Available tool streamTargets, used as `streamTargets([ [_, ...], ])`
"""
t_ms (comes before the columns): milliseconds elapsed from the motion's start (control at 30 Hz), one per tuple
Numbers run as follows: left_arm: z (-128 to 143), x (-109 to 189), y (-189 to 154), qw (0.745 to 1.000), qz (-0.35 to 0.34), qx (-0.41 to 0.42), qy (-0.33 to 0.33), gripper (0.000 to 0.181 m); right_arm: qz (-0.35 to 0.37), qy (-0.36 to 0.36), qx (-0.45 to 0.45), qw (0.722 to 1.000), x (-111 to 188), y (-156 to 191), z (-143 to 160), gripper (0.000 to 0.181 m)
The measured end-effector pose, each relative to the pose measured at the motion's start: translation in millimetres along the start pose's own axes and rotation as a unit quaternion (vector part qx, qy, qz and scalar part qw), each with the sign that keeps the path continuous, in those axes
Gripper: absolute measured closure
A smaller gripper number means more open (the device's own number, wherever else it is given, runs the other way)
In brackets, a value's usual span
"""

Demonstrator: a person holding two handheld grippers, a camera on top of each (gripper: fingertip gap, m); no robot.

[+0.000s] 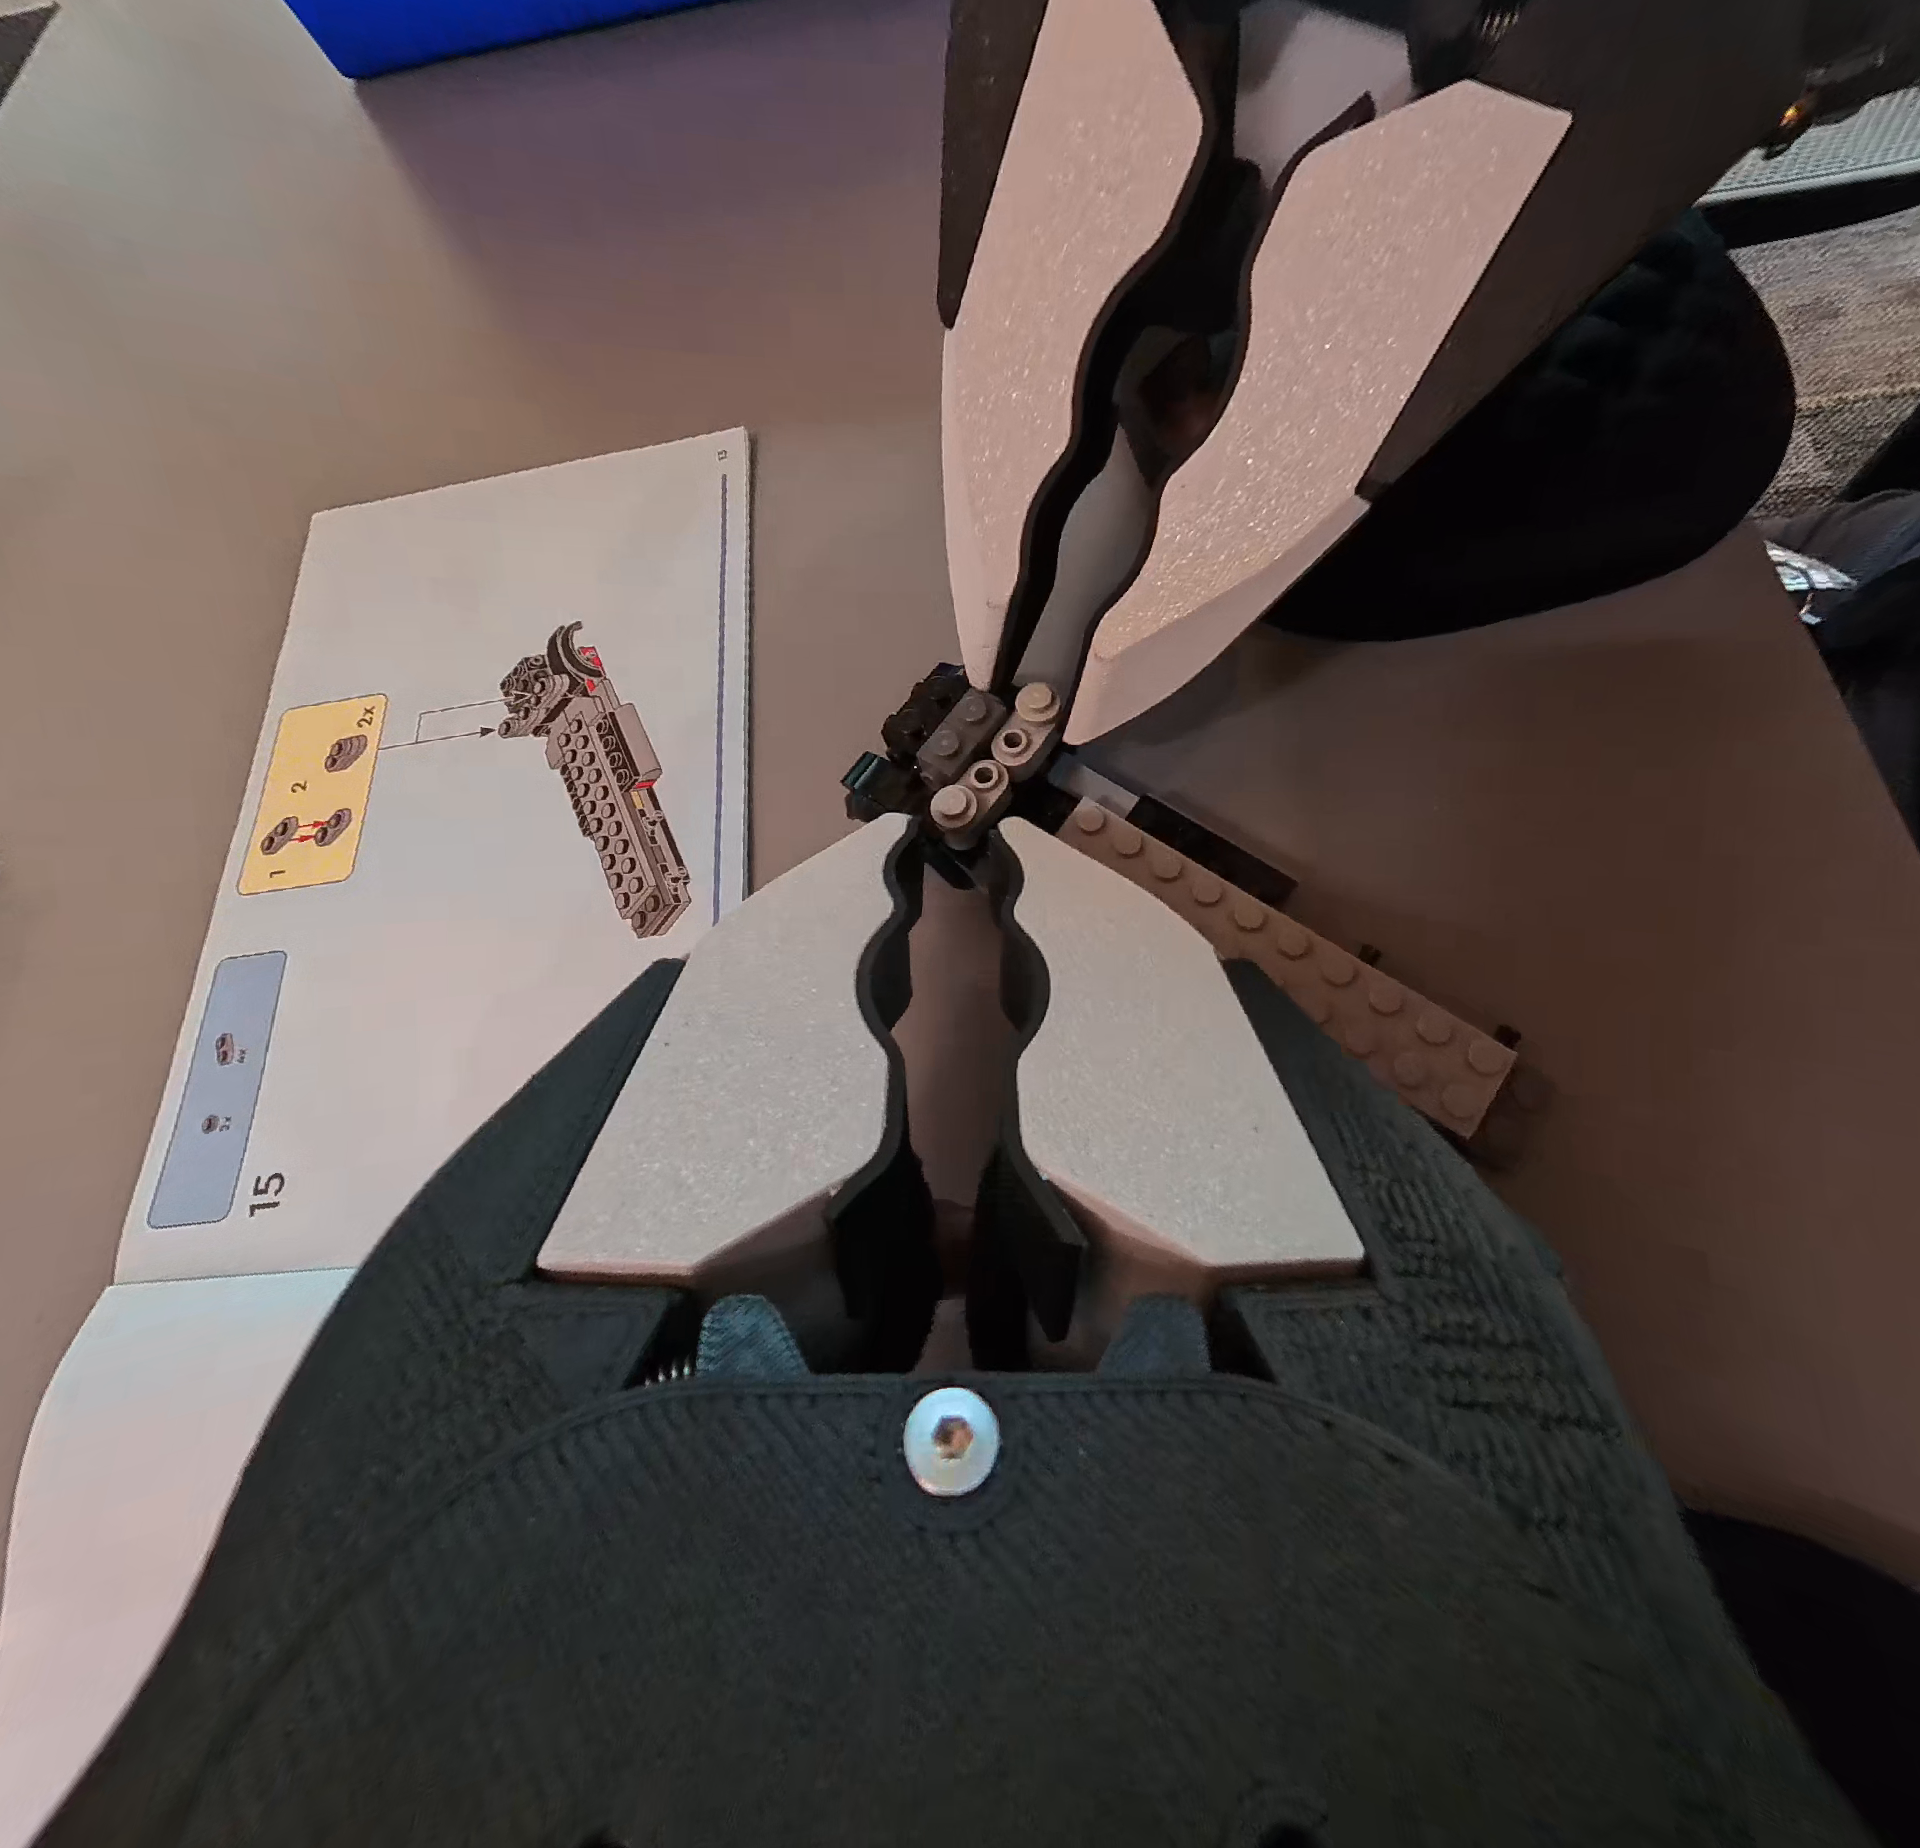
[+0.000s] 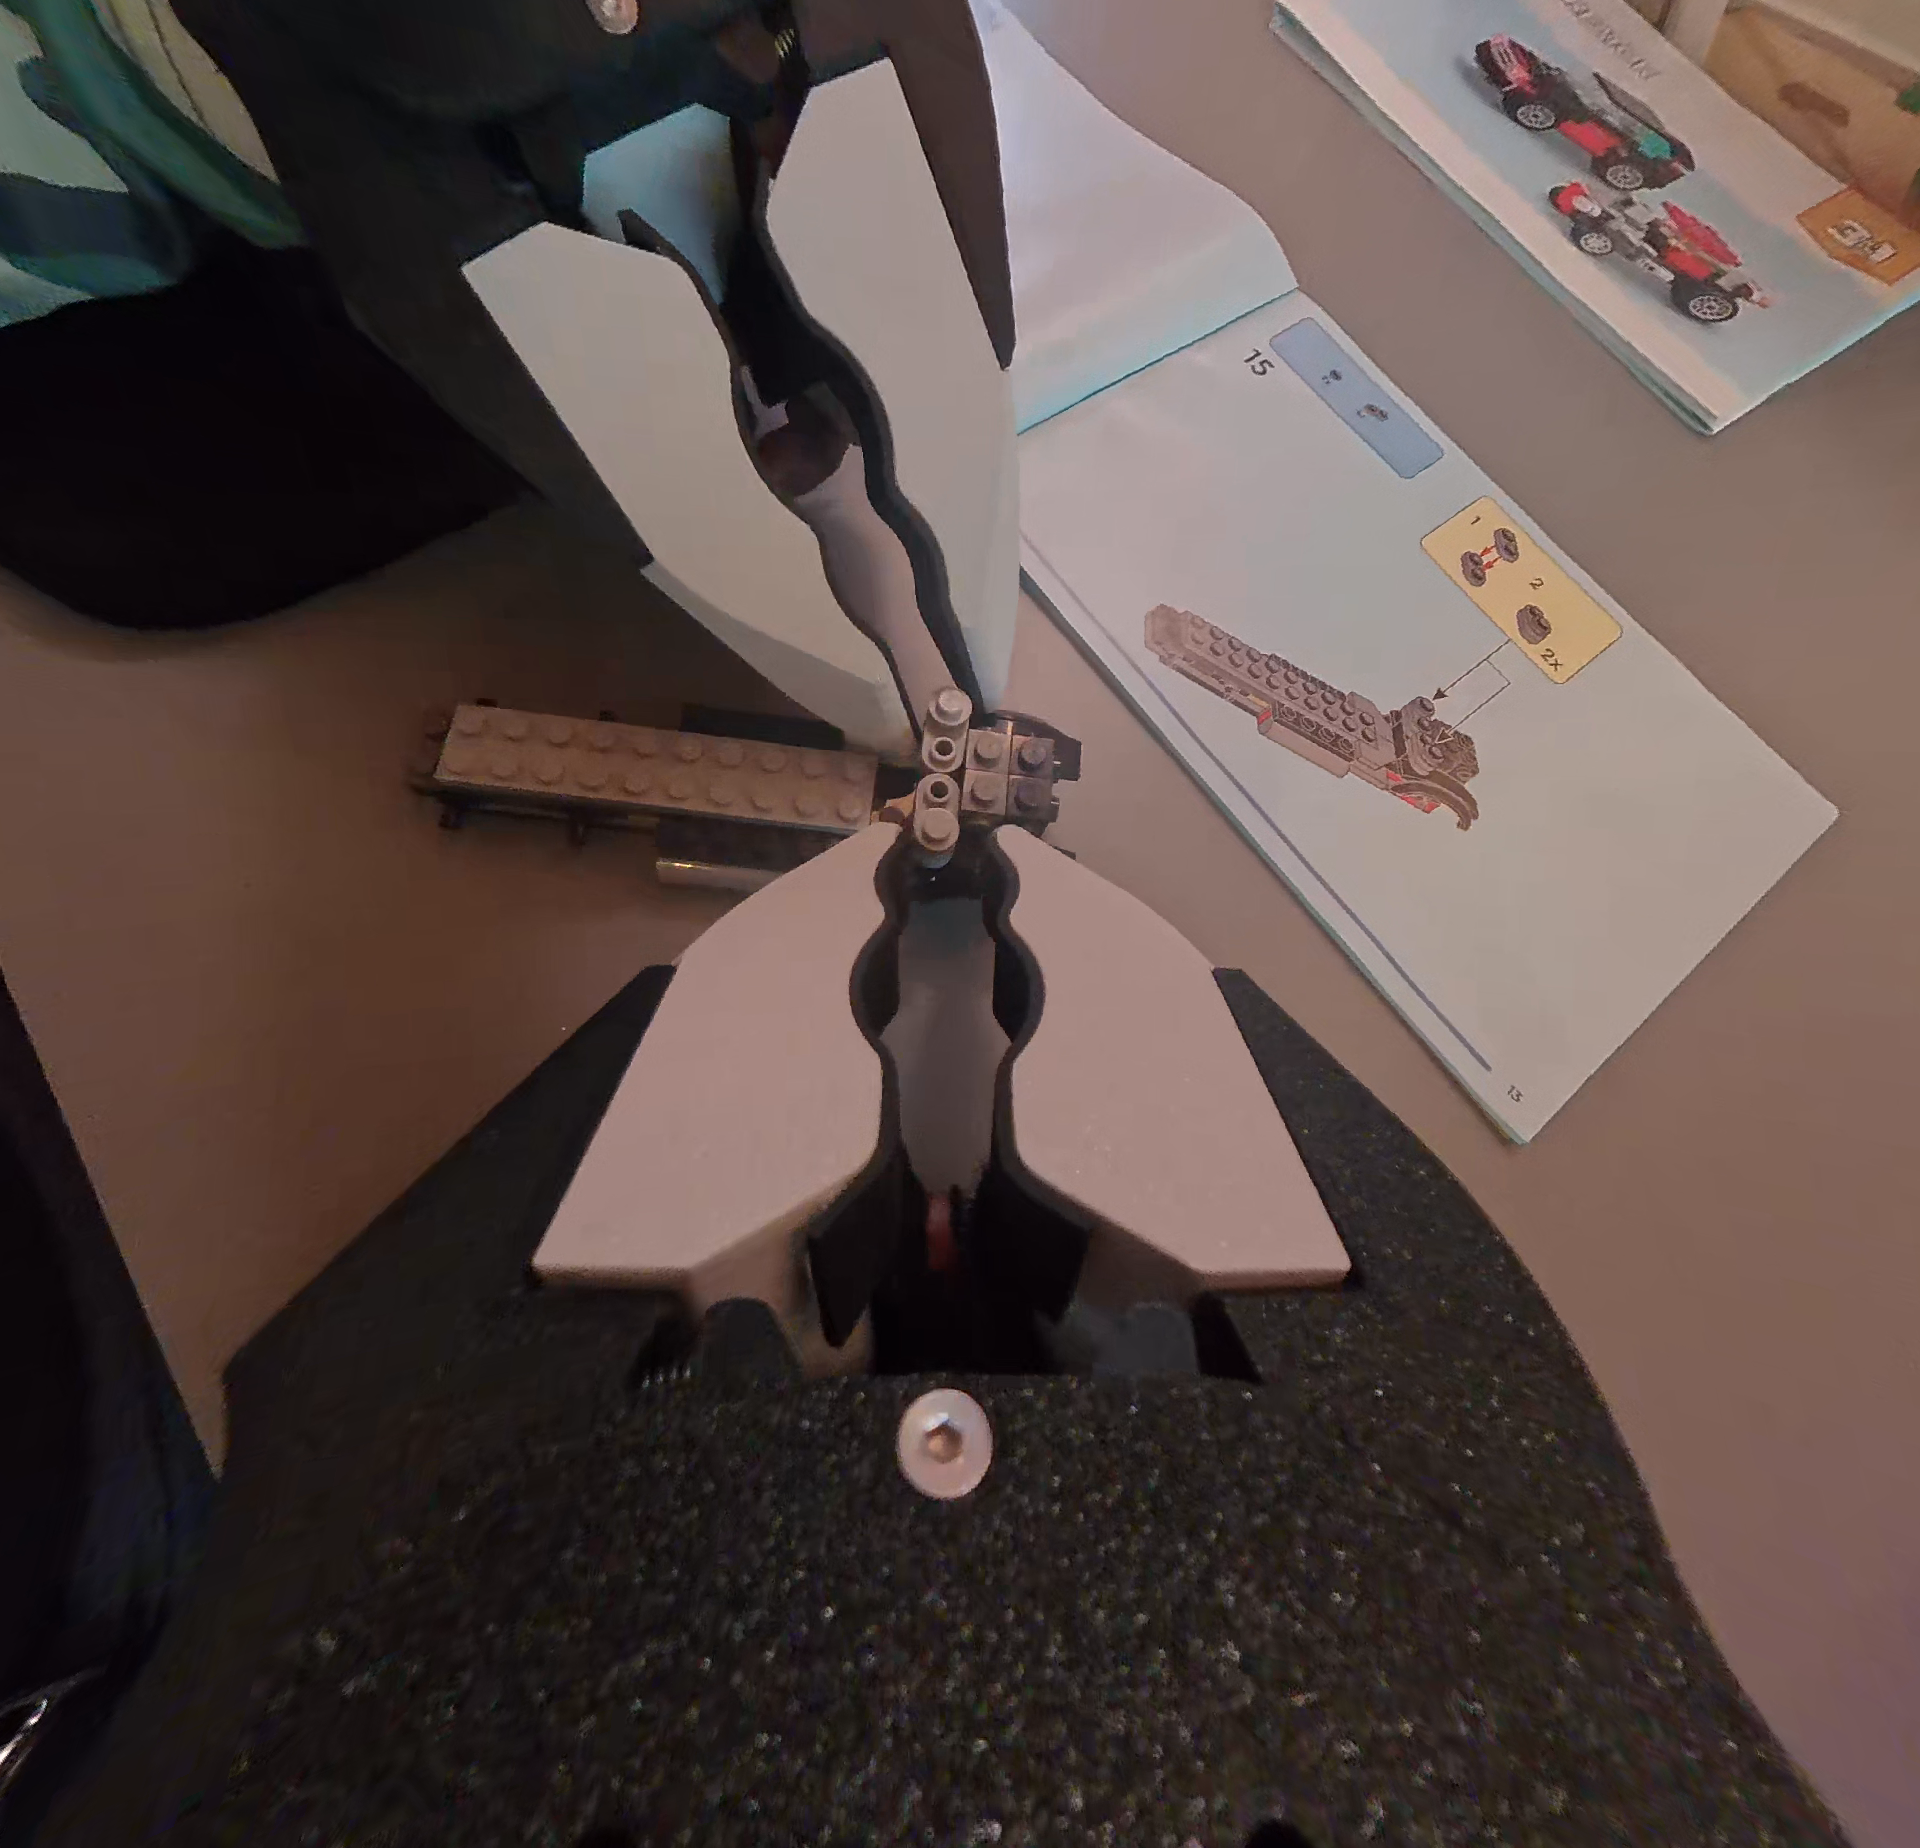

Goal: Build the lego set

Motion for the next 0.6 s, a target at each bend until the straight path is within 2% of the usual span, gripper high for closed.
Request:
streamTargets([
  [233,3.0,-2.0,0.2,1.000,-0.004,0.011,0.004,0.163,0.007,0.005,-0.026,1.000,3.4,7.0,0.7,0.168],
  [600,-0.8,-3.1,-2.4,1.000,0.002,0.005,-0.013,0.167,0.019,-0.003,-0.042,0.999,1.2,5.7,2.0,0.173],
])
Point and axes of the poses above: each gripper's, where its closed fingertips meet, x back along the fingers, z out of its underside, y = z × x across the jaws, the point moved 6 cm from there along x, back along the fingers, and after that the axes turned 13 degrees about -z, right-handed, at the moved point
